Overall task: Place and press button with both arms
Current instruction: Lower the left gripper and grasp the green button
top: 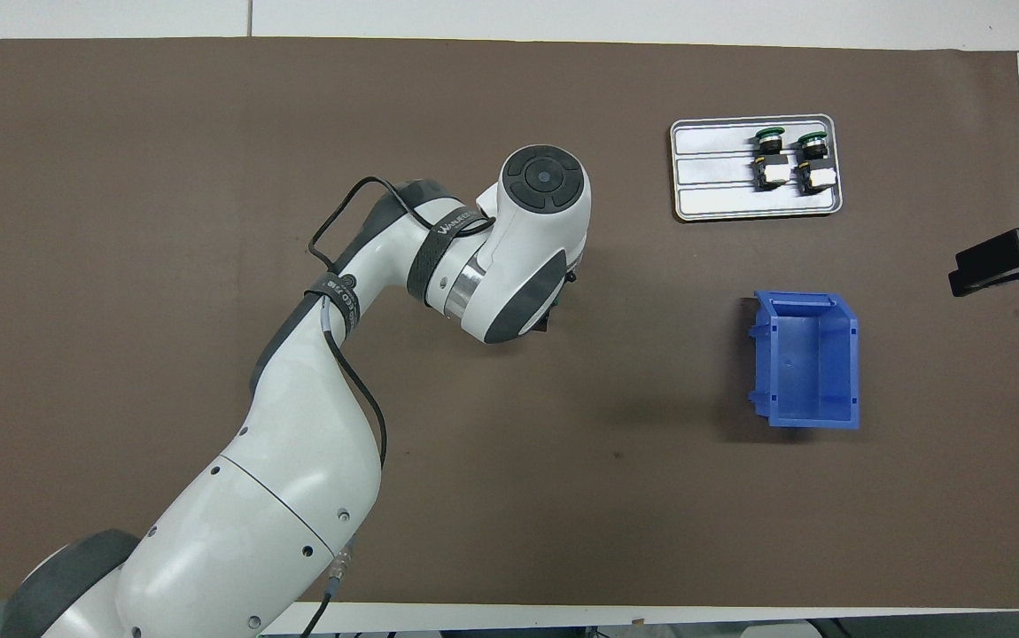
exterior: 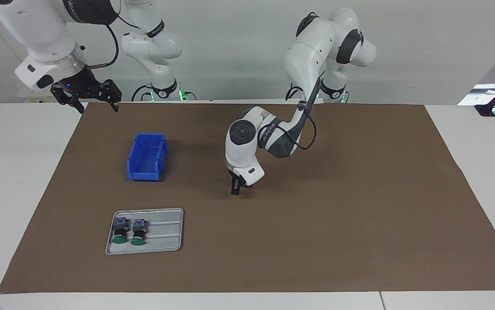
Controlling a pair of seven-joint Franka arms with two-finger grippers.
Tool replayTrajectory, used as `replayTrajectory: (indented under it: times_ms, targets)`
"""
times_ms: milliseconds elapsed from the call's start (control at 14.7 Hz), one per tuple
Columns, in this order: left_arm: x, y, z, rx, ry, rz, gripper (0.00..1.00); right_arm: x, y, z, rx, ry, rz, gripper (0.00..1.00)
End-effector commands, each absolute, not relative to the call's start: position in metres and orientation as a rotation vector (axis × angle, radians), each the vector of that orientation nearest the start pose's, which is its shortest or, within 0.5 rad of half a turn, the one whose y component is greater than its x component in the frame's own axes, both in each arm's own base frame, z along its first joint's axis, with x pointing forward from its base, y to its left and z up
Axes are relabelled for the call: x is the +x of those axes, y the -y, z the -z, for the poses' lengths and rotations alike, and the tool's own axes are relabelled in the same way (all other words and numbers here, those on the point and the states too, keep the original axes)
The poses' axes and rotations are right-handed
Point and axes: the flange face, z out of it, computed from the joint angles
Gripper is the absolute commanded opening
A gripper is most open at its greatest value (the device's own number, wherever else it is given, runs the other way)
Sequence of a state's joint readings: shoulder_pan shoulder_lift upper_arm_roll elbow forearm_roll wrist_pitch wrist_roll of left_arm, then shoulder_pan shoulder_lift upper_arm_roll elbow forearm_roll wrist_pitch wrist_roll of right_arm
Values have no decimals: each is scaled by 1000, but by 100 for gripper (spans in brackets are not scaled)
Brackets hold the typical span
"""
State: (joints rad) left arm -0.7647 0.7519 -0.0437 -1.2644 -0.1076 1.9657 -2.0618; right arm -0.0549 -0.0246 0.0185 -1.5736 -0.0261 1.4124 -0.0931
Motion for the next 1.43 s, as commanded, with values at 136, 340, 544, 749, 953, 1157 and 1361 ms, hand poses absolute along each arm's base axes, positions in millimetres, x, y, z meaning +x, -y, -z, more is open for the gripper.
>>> replayTrajectory:
  times_ms: [136,340,544,749,953,1157,1361]
  targets:
    - [510,534,-300,-2454,1919,-205,76,522,21,-624,-3141,65,-221,99]
    - [507,532,-294,-2448,1915,-203,72,522,21,-624,-3141,65,-221,99]
    - [508,531,-295,-2445,1913,-206,56,522,21,-624,-3142,65,-218,99]
    - [509,532,-299,-2456,1919,-200,33,522,21,-624,-3141,65,-221,99]
    - [509,532,-300,-2472,1907,-188,13,522,21,-624,-3141,65,-221,99]
    - [510,532,-308,-2491,1903,-188,3,522,21,-624,-3141,65,-221,99]
    - [515,524,-345,-2540,1903,-187,2,522,21,-624,-3141,65,-221,99]
